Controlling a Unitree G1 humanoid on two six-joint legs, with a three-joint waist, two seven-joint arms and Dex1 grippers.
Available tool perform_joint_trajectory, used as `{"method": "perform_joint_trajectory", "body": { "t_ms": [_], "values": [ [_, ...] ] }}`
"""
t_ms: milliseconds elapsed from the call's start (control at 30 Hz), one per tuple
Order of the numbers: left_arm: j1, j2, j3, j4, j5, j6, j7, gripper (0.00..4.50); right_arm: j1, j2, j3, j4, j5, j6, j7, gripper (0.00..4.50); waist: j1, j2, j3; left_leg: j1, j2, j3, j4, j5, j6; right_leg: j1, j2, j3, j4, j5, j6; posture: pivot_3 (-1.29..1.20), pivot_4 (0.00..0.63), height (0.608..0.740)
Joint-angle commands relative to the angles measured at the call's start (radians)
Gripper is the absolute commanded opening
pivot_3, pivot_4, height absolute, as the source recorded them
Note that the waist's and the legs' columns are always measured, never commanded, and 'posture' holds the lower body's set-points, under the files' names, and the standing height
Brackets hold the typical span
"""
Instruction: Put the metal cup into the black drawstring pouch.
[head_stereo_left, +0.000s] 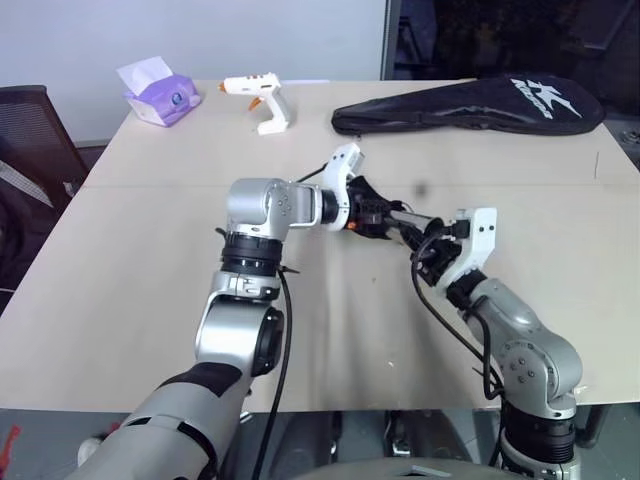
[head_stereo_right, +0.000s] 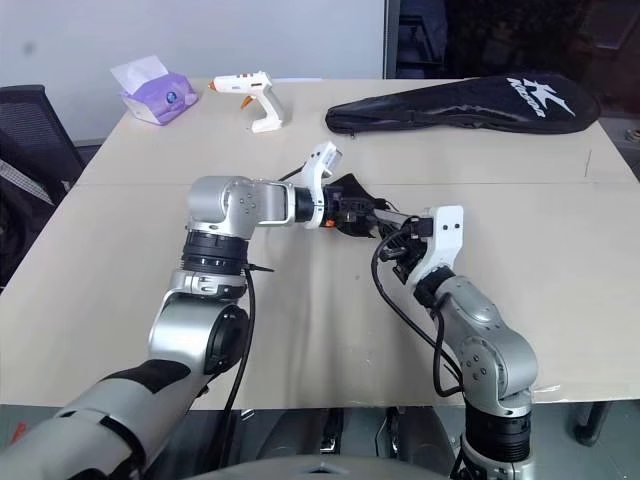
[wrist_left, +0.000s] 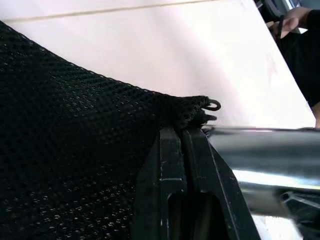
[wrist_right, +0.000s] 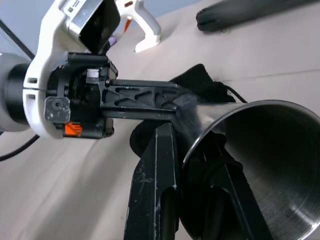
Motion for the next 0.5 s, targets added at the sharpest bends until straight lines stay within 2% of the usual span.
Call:
{"method": "perform_joint_trajectory", "body": {
  "t_ms": [33,333,500],
  "values": [
    [0.006,-0.014,-0.011,-0.035,-0.028,0.008,0.008,0.02,-0.005,0.013,0.031,0.057,-0.023,-0.105,0.019,0.00,-0.001,0.000,0.000,0.001,0.000,0.000,0.000,0.000,0.000,0.000,0.000,0.000,0.001,0.000,0.000,0.00,0.150,0.740],
    [0.009,0.017,-0.064,-0.037,-0.036,-0.025,-0.026,0.02,-0.055,0.036,0.102,0.328,-0.104,-0.318,0.099,0.00,-0.004,0.000,0.000,0.003,0.000,0.001,0.000,0.002,-0.003,0.000,0.000,0.002,0.004,0.000,0.000,0.00,0.150,0.740],
    [0.017,0.054,-0.096,-0.054,-0.034,-0.045,-0.053,0.02,-0.063,0.064,0.080,0.334,-0.046,-0.362,0.146,0.00,-0.004,0.000,0.000,0.004,0.000,0.001,0.000,0.002,-0.003,0.000,0.001,0.003,0.005,0.000,0.000,0.00,0.150,0.740]
  ]
}}
